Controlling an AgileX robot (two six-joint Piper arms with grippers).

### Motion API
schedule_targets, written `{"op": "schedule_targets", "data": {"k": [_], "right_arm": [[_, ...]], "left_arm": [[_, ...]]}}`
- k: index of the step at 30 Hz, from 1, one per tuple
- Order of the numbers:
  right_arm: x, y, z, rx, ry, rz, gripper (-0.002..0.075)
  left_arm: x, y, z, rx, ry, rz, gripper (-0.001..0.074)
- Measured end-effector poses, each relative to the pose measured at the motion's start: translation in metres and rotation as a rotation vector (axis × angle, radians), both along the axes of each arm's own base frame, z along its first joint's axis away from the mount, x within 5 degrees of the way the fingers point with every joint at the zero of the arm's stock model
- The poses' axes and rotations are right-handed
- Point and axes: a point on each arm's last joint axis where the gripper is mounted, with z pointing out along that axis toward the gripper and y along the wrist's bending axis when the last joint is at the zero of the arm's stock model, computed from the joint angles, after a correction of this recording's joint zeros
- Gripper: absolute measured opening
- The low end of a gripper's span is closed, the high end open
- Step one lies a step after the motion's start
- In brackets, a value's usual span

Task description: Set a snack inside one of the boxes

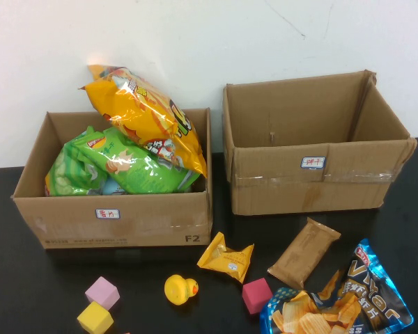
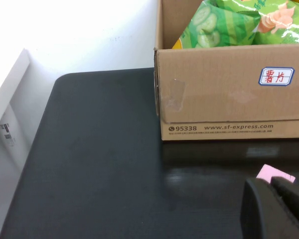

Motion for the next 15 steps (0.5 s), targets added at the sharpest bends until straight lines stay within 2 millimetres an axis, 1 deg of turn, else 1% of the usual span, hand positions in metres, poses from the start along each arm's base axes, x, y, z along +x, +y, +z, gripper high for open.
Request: {"op": "schedule_targets", "data": {"k": [2,3,5,6,7,9,11,15], "right_arm": [[0.000,0.000,0.000,0.000,0.000,0.000,-0.0001],[0.000,0.000,0.000,0.000,0.000,0.000,-0.0001],[0.000,0.000,0.000,0.000,0.000,0.000,-0.0001],[0.000,0.000,0.000,0.000,0.000,0.000,-0.0001],[0.000,0.000,0.000,0.000,0.000,0.000,-0.0001],[0.000,0.000,0.000,0.000,0.000,0.000,-0.0001],[0.000,0.000,0.000,0.000,0.000,0.000,-0.0001],[0.000,0.000,0.000,0.000,0.000,0.000,-0.0001]], "left_arm": [[0.000,0.000,0.000,-0.016,-0.003,0.001,-0.0003],[0.000,-0.002,0.001,-0.078,-0.010,0.006,-0.0003],[0.001,-0.006,0.002,-0.314,-0.029,0.022,-0.0003],[0.001,-0.010,0.003,-0.494,-0.035,0.029,-0.0003],[0.001,-0.012,0.004,-0.615,-0.038,0.036,-0.0002],[0.001,-0.015,0.007,-0.801,-0.048,0.041,-0.0002],[0.002,-0.016,0.010,-0.907,-0.070,0.045,-0.0002],[0.003,-0.014,0.016,-1.011,-0.136,0.065,-0.0002]]}}
